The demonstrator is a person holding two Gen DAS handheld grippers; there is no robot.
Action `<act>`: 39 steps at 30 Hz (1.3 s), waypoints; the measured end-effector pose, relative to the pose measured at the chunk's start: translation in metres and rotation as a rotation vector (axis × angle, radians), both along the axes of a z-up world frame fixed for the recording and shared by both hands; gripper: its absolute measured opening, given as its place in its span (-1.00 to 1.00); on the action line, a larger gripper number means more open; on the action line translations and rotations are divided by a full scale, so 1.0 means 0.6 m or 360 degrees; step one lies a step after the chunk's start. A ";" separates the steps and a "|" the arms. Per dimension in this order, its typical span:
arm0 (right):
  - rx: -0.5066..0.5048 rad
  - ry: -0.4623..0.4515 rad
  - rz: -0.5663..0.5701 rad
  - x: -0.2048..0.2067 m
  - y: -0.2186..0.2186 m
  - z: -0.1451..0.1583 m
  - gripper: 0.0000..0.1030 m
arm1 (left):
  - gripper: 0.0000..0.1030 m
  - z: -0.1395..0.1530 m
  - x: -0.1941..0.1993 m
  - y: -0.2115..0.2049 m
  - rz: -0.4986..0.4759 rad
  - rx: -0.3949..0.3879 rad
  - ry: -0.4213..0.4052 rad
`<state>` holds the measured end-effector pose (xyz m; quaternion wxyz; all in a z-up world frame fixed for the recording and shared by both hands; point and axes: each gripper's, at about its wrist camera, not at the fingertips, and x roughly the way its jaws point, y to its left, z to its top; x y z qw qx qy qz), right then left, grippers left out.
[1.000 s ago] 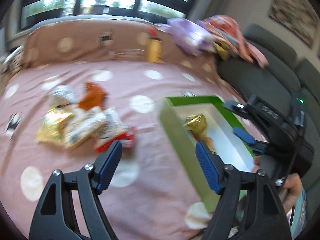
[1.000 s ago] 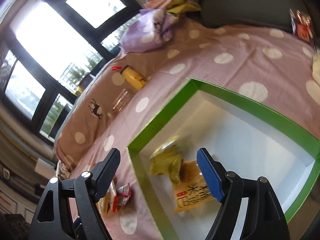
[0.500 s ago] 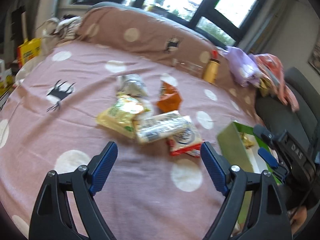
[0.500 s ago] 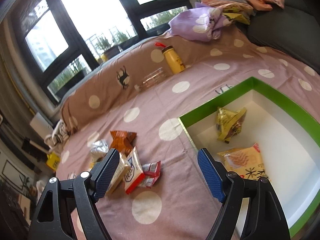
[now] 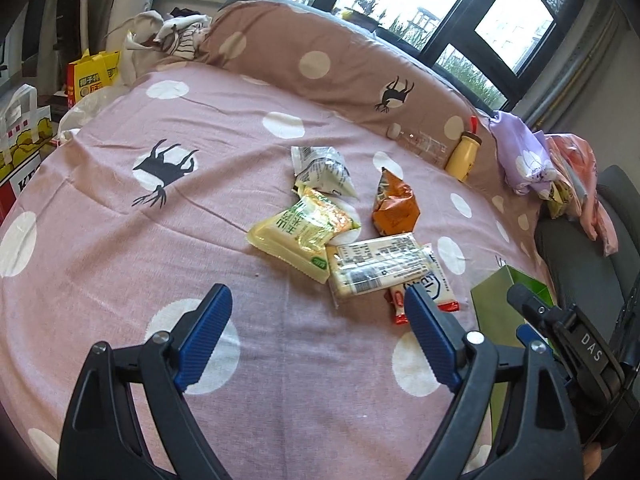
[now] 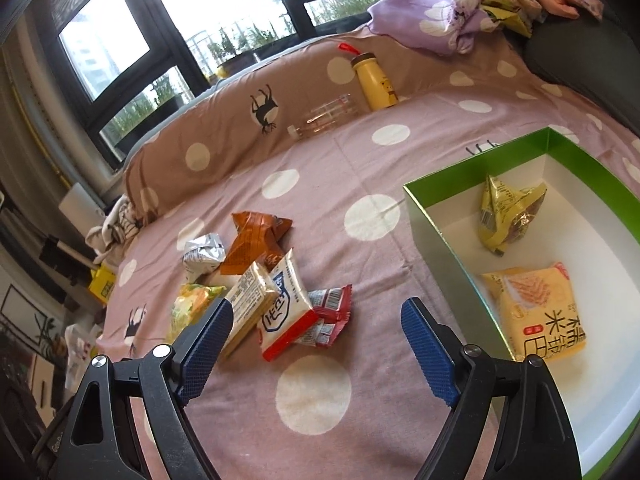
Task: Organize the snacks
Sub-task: 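Open the right gripper and move it back toward the snack pile, then close the right gripper on the clear cracker pack with barcode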
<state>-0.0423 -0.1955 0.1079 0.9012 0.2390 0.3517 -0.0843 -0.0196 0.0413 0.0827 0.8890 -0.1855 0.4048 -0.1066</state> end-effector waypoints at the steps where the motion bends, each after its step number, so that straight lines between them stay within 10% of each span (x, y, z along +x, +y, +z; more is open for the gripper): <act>1: 0.0012 0.0006 -0.0001 0.002 -0.001 -0.002 0.68 | 0.71 0.000 0.000 0.002 0.0008 0.0006 0.0002; 17: 0.0020 0.0255 0.0361 0.154 0.038 0.011 0.68 | 0.66 -0.046 0.052 0.002 -0.0027 -0.0093 0.0190; 34: -0.0011 0.0380 0.0649 0.258 0.071 -0.077 -0.12 | 0.38 -0.092 0.104 -0.049 -0.0115 -0.0291 0.0332; 39: 0.0027 0.0421 0.0695 0.255 0.079 -0.092 -0.18 | -0.13 -0.100 0.109 -0.050 -0.0116 -0.0320 0.0335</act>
